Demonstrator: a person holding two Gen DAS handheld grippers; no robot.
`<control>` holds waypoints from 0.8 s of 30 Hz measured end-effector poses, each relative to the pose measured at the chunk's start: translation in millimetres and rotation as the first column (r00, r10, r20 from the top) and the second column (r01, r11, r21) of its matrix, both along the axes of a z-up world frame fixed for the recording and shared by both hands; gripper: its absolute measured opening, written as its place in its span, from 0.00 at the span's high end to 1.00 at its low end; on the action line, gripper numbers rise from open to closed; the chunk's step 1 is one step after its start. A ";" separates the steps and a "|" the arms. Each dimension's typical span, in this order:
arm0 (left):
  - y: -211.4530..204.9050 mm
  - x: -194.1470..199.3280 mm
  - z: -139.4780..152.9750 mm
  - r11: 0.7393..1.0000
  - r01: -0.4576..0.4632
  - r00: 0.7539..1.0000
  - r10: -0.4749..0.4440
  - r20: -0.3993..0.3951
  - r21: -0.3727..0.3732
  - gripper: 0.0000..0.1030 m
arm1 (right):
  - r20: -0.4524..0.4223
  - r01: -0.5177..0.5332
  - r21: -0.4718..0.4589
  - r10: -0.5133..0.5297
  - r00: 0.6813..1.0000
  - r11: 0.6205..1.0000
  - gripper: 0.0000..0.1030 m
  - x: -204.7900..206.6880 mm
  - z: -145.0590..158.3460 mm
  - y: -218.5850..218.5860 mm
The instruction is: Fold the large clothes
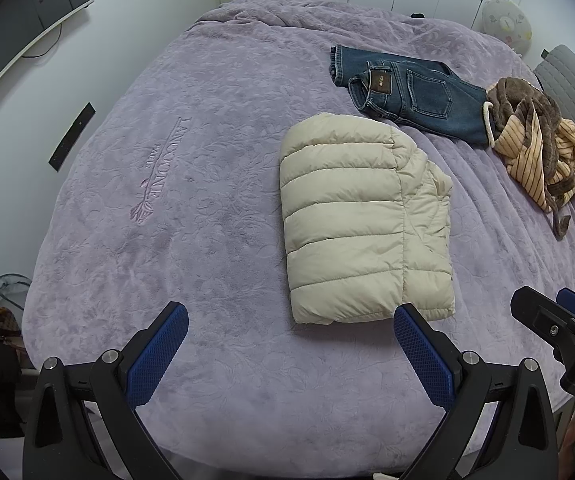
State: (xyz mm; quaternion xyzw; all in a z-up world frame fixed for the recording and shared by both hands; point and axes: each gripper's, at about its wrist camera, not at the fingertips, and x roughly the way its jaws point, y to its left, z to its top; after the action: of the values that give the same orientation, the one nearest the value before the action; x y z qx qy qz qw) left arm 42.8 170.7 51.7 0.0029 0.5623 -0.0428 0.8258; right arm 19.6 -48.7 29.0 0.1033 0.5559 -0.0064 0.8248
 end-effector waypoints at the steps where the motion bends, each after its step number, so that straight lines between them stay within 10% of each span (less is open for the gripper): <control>1: -0.6 0.2 0.3 1.000 0.001 1.000 -0.001 0.000 -0.001 0.00 | 0.000 0.000 0.000 0.000 1.000 1.000 0.00 0.0 0.1 0.0; 24: -0.5 0.5 -0.5 1.000 -0.002 1.000 0.002 -0.001 0.003 0.00 | -0.003 0.002 0.002 -0.002 1.000 1.000 0.00 -0.5 -2.1 1.2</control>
State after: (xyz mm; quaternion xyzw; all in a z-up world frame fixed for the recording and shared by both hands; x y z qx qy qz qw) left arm 43.3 170.2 51.3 0.0036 0.5628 -0.0413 0.8255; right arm 19.1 -47.5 26.9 0.1047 0.5571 -0.0067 0.8238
